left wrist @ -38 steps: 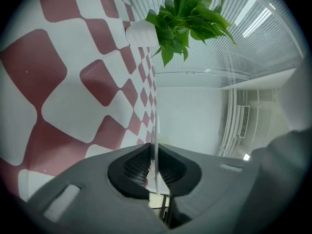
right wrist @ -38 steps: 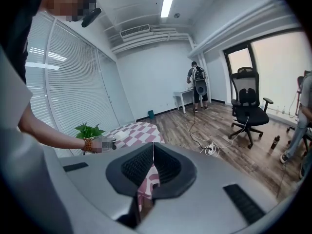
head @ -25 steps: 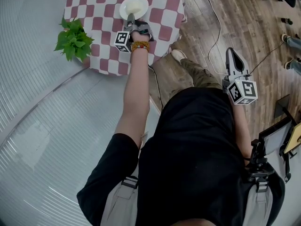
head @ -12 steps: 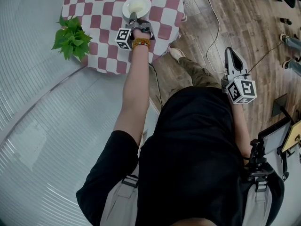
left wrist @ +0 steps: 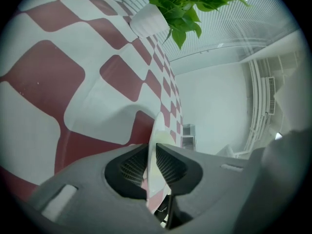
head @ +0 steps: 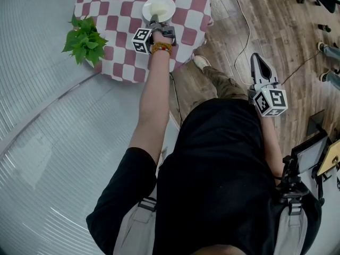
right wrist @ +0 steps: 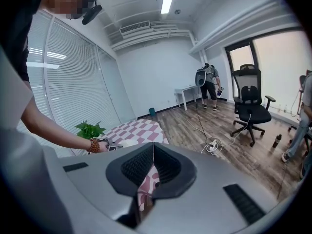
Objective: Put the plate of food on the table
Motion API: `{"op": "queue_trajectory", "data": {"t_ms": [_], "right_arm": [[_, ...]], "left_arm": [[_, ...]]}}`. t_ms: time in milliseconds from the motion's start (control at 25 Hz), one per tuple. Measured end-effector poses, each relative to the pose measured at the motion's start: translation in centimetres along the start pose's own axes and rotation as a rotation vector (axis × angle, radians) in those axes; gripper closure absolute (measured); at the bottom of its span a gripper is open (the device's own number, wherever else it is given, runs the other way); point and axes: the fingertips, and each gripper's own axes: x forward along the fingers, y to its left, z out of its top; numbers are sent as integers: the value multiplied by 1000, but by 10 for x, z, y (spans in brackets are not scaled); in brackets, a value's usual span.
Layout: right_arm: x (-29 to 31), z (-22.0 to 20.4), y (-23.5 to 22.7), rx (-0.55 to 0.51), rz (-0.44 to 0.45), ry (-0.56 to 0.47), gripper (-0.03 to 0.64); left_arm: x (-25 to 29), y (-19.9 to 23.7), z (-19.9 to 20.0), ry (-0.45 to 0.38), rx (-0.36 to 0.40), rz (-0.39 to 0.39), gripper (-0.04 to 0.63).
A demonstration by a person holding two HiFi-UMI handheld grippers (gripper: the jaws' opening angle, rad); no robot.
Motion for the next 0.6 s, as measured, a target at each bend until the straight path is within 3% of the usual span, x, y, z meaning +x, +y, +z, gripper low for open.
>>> {"op": "queue_trajectory", "data": {"t_ms": [400,600], "right_arm": [[3,-1,6,3,27,-7,606],[1,-4,5,13,29,-13,606]], "left_arm": [[-8,18,-9,99,-9,67,492],[-10,25,-15,123,-58,53,402]]}}
